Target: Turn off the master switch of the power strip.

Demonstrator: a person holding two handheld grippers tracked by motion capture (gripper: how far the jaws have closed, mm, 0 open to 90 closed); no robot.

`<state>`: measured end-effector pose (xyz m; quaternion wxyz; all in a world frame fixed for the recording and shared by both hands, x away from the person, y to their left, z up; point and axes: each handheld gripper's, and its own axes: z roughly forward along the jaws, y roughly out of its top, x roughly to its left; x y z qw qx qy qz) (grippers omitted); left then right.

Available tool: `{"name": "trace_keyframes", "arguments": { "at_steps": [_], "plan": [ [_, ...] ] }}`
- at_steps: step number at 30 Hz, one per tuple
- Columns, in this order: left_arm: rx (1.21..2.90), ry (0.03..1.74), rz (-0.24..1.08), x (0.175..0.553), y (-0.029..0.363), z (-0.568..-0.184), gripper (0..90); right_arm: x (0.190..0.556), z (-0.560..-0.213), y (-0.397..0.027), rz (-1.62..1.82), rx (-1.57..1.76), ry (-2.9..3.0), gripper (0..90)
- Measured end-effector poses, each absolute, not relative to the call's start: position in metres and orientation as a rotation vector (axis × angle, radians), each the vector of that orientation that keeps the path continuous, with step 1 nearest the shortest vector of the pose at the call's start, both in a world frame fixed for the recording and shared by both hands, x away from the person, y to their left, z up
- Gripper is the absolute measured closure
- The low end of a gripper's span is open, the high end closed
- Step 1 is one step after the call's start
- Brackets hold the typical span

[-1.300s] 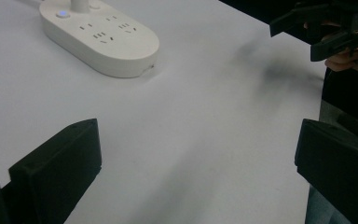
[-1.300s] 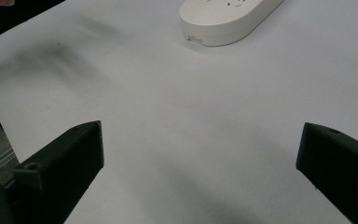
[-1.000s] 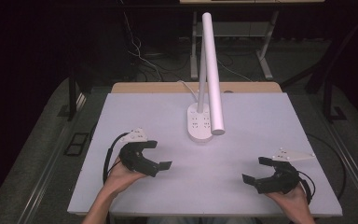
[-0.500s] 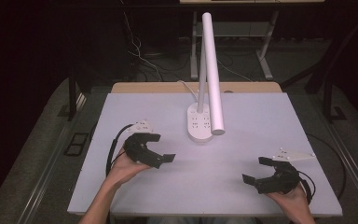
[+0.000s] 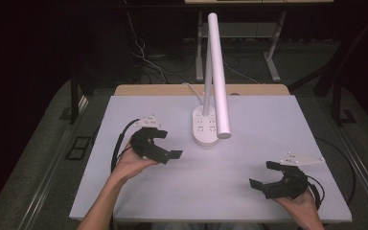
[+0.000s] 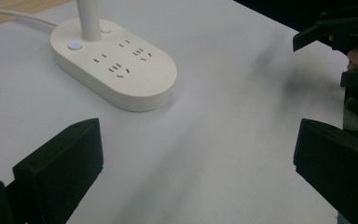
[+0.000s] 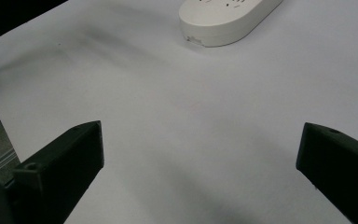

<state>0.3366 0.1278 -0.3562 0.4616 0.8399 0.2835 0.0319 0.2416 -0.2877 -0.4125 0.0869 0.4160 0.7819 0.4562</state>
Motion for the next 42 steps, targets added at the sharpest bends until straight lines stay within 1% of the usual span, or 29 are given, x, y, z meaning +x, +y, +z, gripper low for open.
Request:
{"name": "trace_keyframes", "arguments": {
  "at_steps": [16, 42],
  "plan": [
    [2.099, 0.709, 0.088, 0.357, 0.123, -0.35, 1.4, 0.241, -0.413, -0.288, 1.358, 1.243, 2.33, 0.0],
    [2.108, 0.734, 0.106, 0.393, 0.115, -0.342, 2.2, 0.241, -0.413, -0.289, 1.345, 1.244, 2.335, 0.0]
  ]
}}
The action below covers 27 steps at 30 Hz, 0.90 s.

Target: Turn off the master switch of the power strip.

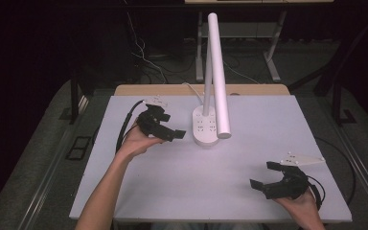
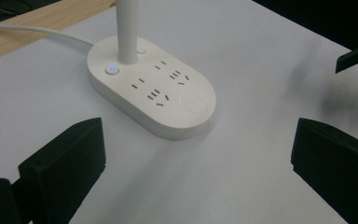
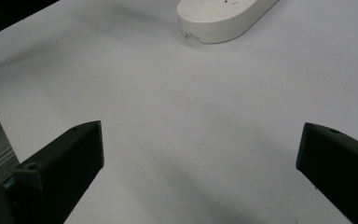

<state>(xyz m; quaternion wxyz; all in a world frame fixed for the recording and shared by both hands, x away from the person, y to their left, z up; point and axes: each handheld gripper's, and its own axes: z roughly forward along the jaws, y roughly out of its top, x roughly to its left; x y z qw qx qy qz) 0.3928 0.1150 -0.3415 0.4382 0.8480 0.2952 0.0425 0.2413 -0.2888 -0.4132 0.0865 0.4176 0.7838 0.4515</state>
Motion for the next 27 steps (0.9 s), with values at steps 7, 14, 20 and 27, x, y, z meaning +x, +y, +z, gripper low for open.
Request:
{"name": "trace_keyframes", "arguments": {
  "at_steps": [7, 14, 20, 27],
  "plan": [
    [2.11, 0.737, 0.108, 0.404, 0.108, -0.339, 2.8, 0.241, -0.413, -0.289, 1.344, 1.244, 2.335, 0.0],
    [2.122, 0.732, 0.109, 0.418, 0.1, -0.338, 3.0, 0.242, -0.413, -0.29, 1.343, 1.239, 2.327, 0.0],
    [2.118, 0.752, 0.112, 0.427, 0.097, -0.341, 3.2, 0.242, -0.412, -0.29, 1.345, 1.248, 2.323, 0.0],
    [2.112, 0.784, 0.113, 0.439, 0.094, -0.347, 3.6, 0.242, -0.412, -0.289, 1.345, 1.245, 2.327, 0.0]
  ]
}}
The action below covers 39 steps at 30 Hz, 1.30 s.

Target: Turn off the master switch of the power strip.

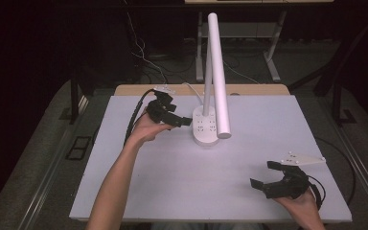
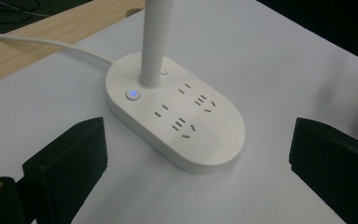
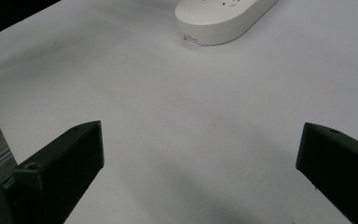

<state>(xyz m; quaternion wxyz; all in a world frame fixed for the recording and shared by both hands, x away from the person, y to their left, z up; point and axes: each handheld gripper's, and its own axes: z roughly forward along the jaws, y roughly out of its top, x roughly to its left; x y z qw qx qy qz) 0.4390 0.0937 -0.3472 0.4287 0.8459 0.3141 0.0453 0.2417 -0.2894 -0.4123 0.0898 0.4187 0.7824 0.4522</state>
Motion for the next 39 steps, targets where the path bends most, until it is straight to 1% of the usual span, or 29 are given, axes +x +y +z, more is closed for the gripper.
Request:
{"name": "trace_keyframes", "arguments": {
  "at_steps": [9, 20, 25, 26, 31, 35, 37, 39],
  "plan": [
    [2.109, 0.818, 0.119, 0.455, 0.09, -0.356, 5.0, 0.242, -0.412, -0.29, 1.343, 1.244, 2.325, 0.0],
    [2.08, 0.854, 0.123, 0.472, 0.085, -0.358, 9.4, 0.242, -0.412, -0.292, 1.345, 1.25, 2.315, 0.0],
    [2.073, 0.895, 0.123, 0.479, 0.083, -0.362, 10.9, 0.241, -0.412, -0.293, 1.346, 1.25, 2.314, 0.0],
    [2.044, 0.916, 0.12, 0.479, 0.081, -0.363, 10.9, 0.241, -0.412, -0.293, 1.347, 1.249, 2.313, 0.0],
    [2.04, 0.931, 0.123, 0.486, 0.082, -0.37, 15.3, 0.241, -0.411, -0.294, 1.348, 1.264, 2.31, 0.0],
    [2.005, 0.966, 0.11, 0.49, 0.08, -0.377, 18.8, 0.242, -0.411, -0.295, 1.351, 1.262, 2.303, 0.0],
    [1.967, 0.994, 0.102, 0.491, 0.078, -0.38, 19.0, 0.242, -0.411, -0.296, 1.351, 1.263, 2.303, 0.0],
    [1.975, 0.996, 0.096, 0.493, 0.078, -0.382, 19.1, 0.242, -0.412, -0.296, 1.35, 1.263, 2.305, 0.0]
  ]
}}
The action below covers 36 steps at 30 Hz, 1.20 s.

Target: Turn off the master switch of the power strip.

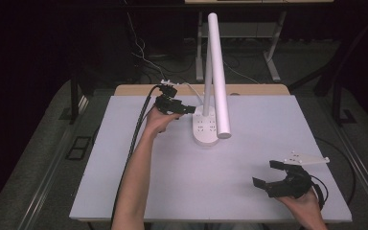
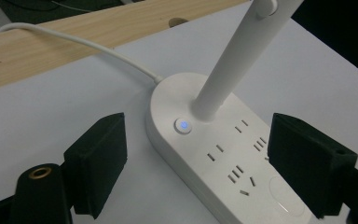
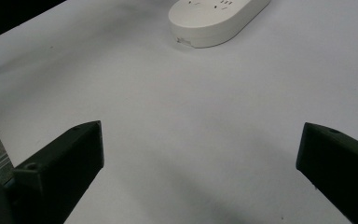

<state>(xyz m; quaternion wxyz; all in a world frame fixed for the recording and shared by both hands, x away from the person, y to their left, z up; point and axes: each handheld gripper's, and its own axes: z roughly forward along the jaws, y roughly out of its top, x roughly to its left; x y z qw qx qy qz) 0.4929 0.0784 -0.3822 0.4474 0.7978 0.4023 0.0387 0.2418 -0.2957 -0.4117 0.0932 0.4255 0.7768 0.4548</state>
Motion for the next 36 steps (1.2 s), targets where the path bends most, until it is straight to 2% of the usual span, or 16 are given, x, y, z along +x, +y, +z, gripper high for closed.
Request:
{"name": "trace_keyframes", "arguments": {
  "at_steps": [9, 14, 18, 29, 36],
  "plan": [
    [1.928, 1.019, 0.079, 0.498, 0.075, -0.39, 25.9, 0.241, -0.412, -0.296, 1.355, 1.268, 2.308, 0.0],
    [1.916, 1.018, 0.078, 0.499, 0.072, -0.394, 34.2, 0.241, -0.412, -0.297, 1.359, 1.276, 2.305, 0.0],
    [1.906, 1.028, 0.08, 0.499, 0.069, -0.396, 42.0, 0.241, -0.412, -0.297, 1.363, 1.274, 2.303, 0.0],
    [1.877, 1.05, 0.08, 0.501, 0.059, -0.403, 70.8, 0.241, -0.412, -0.299, 1.364, 1.272, 2.3, 0.0],
    [1.88, 1.081, 0.077, 0.503, 0.055, -0.411, 82.6, 0.241, -0.412, -0.298, 1.365, 1.266, 2.304, 0.0]
  ]
}}
